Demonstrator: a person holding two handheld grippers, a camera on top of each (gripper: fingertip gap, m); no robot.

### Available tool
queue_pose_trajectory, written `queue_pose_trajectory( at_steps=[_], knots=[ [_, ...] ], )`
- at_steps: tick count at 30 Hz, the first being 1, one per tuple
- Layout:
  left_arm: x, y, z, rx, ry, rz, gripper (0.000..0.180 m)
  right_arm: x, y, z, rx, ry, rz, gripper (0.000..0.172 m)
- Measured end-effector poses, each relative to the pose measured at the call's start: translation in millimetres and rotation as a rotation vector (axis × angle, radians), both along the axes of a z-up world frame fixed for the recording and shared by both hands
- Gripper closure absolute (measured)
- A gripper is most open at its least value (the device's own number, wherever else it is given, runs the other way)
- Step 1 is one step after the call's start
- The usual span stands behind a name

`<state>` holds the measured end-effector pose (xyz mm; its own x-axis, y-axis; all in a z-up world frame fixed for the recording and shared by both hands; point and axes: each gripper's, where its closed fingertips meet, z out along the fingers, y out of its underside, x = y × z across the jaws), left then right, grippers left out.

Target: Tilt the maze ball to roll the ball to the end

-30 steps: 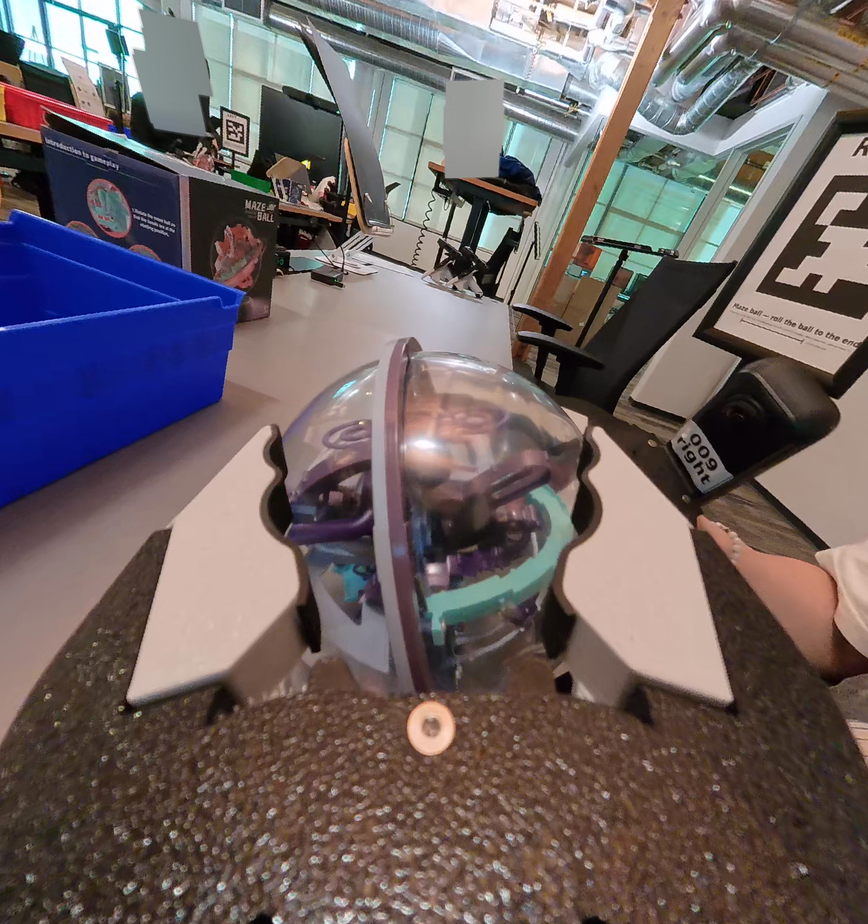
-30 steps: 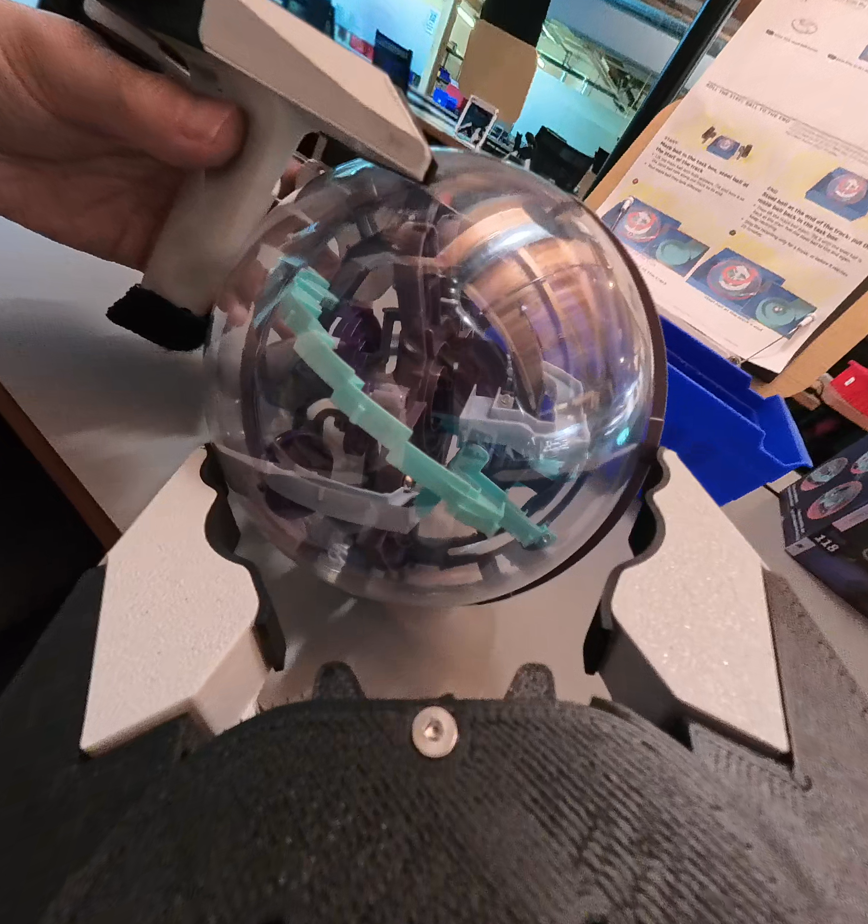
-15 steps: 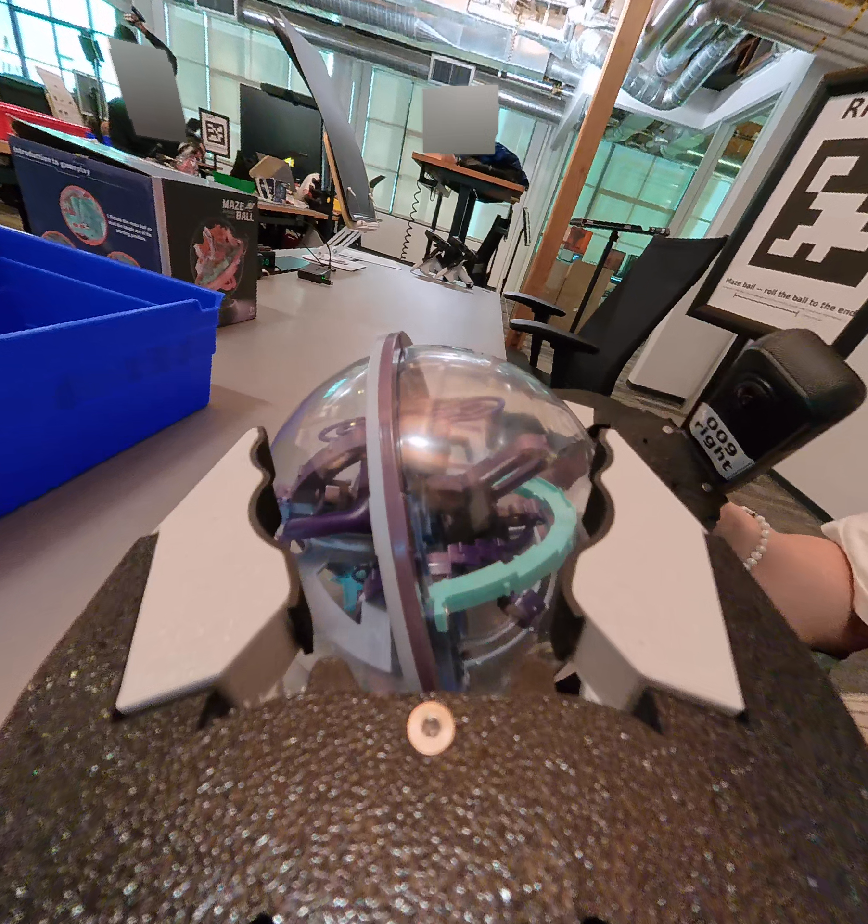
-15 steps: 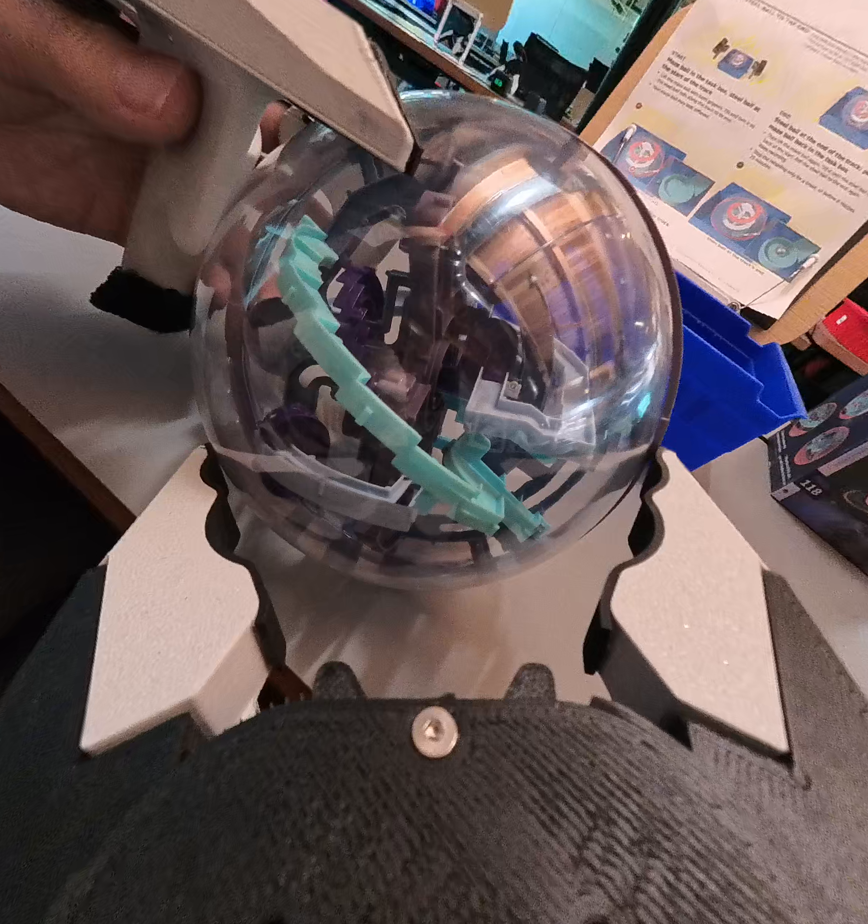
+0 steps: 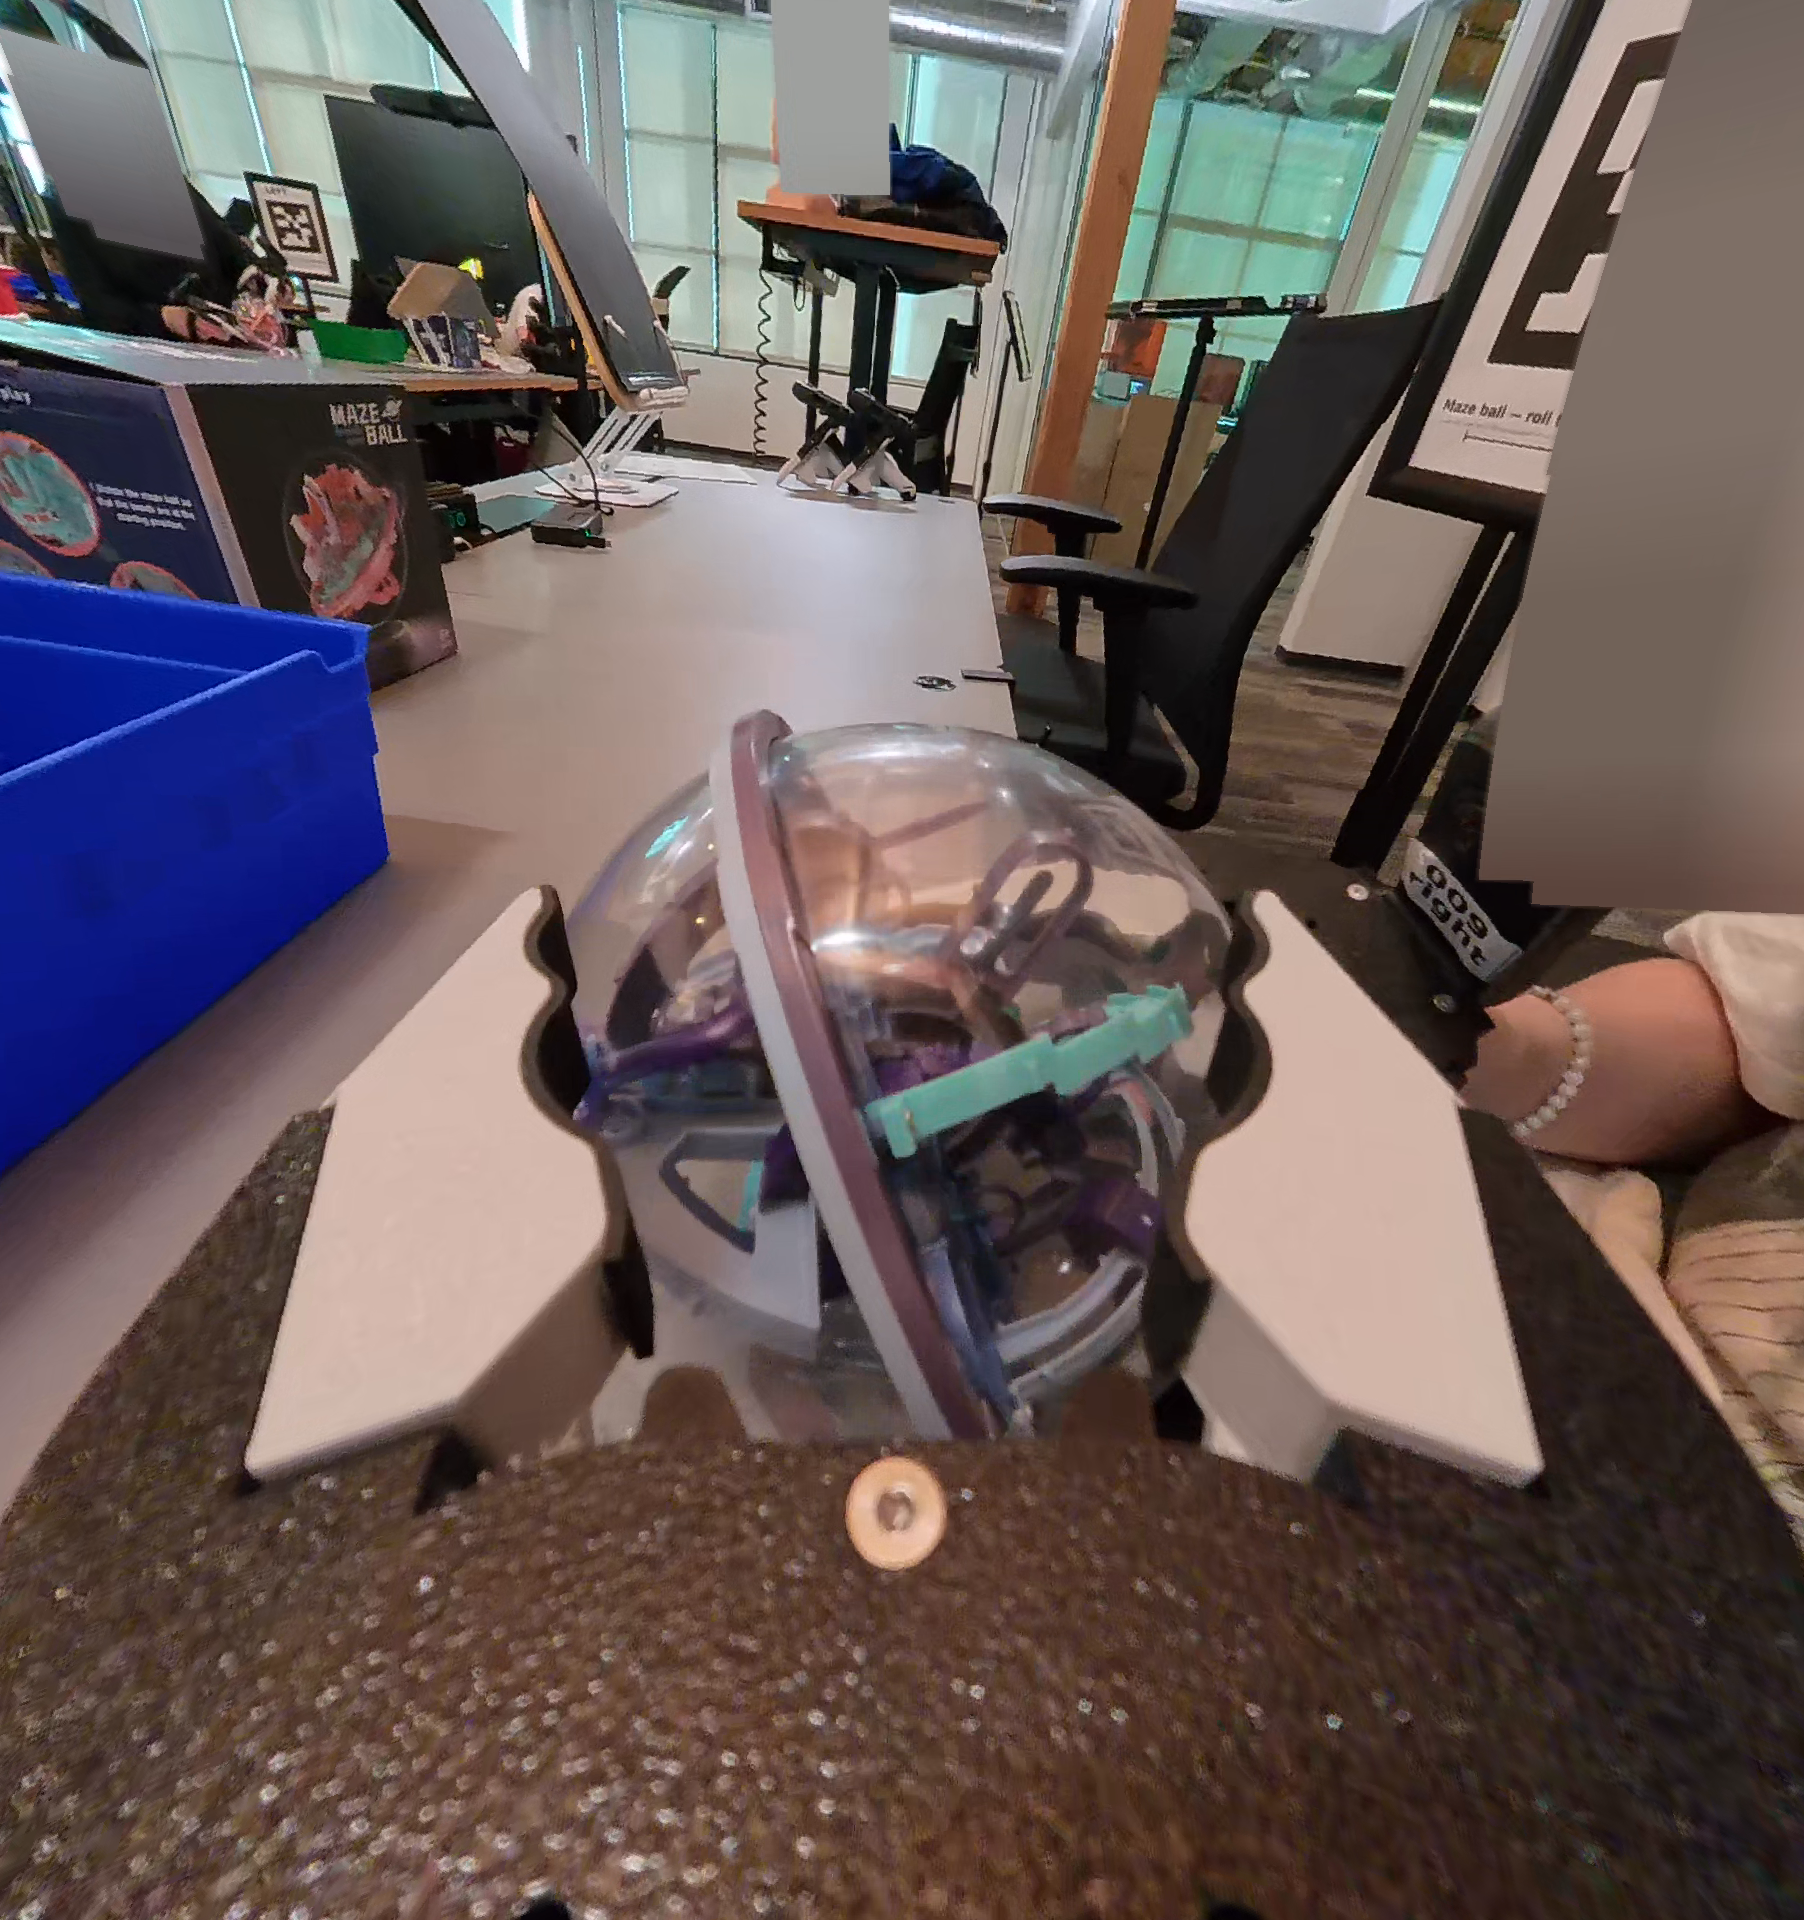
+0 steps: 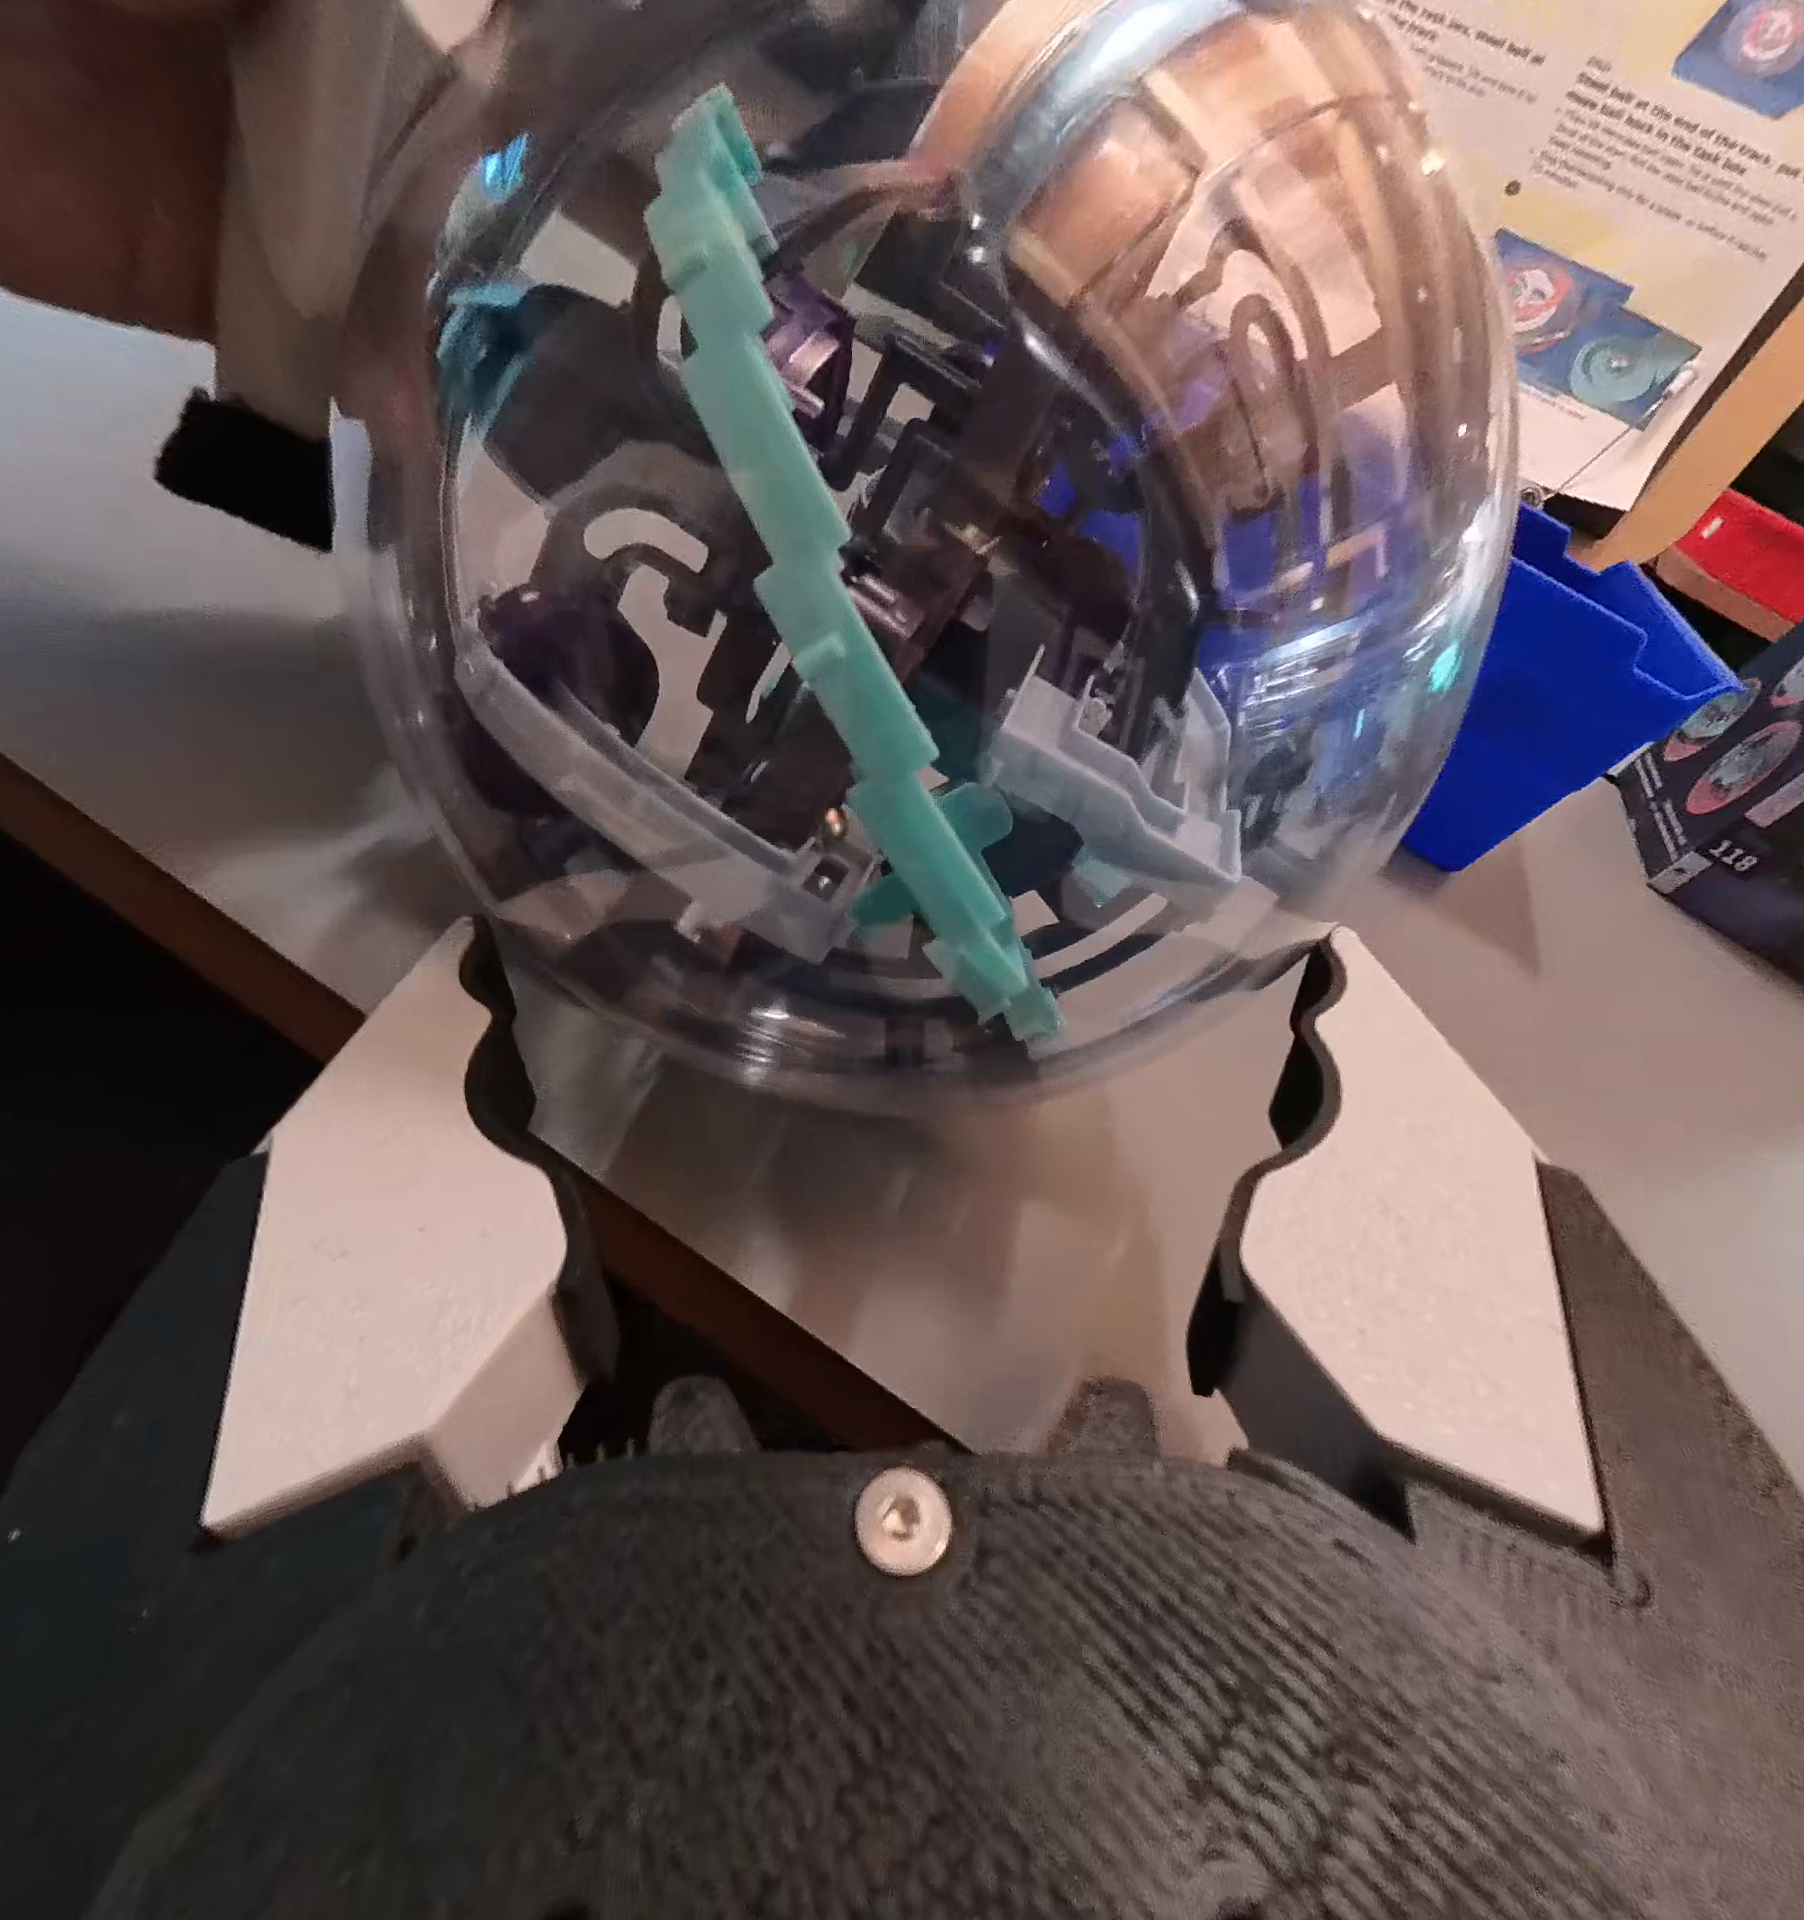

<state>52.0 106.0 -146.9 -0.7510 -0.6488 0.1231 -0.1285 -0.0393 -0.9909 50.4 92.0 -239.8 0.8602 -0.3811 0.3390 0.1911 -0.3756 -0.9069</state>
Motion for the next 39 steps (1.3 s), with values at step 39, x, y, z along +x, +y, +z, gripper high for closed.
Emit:
queue_pose_trajectory(
  at_steps=[39],
  knots=[
    [-4,1,3,0.074,-0.103,-0.005,0.065,1,11,22,0.085,0.099,0.206,0.014]
  ],
)
